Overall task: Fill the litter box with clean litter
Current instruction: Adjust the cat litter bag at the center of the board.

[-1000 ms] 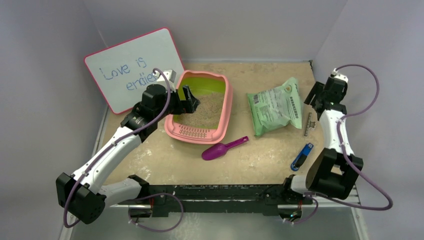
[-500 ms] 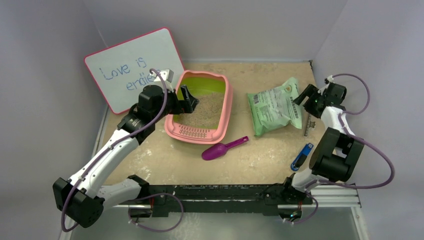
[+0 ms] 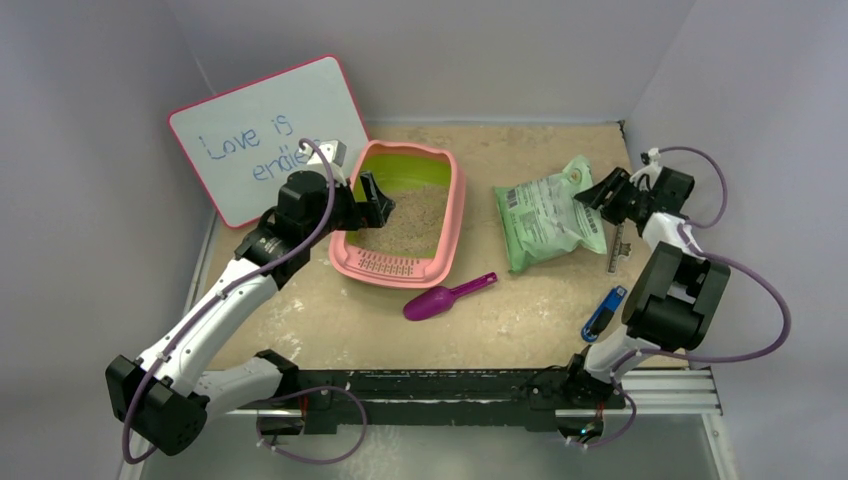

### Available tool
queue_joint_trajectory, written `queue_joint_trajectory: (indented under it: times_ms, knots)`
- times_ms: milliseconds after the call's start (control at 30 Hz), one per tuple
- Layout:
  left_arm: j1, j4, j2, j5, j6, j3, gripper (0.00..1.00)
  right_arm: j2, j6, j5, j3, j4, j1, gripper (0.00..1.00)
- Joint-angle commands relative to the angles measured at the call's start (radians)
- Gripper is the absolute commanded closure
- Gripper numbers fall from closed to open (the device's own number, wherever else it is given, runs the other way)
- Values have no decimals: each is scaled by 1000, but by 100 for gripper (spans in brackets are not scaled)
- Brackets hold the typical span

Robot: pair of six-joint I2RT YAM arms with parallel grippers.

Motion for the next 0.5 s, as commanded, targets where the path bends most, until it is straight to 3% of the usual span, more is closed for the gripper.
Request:
queue_joint_trajectory:
  times_ms: [0,67,100,133,333,467]
  knots:
    - [-2,16,-16,-17,17,39,1,9,-7,-125,21,71,0,52]
    - [-2,15,-16,-19,17,39,1,3,-25,-97,25,67,0,66]
    - [-2,16,-15,-20,16,39,1,0,-40,-88,29,65,0,87]
    - [-2,19,-15,-20,16,40,1,0,-50,-85,36,55,0,97]
    - [-1,26,-12,-15,12,39,1,-46,-105,-92,77,45,20,100]
    - [-2,39,-11,-15,8,41,1,-100,-249,9,196,-77,155,100]
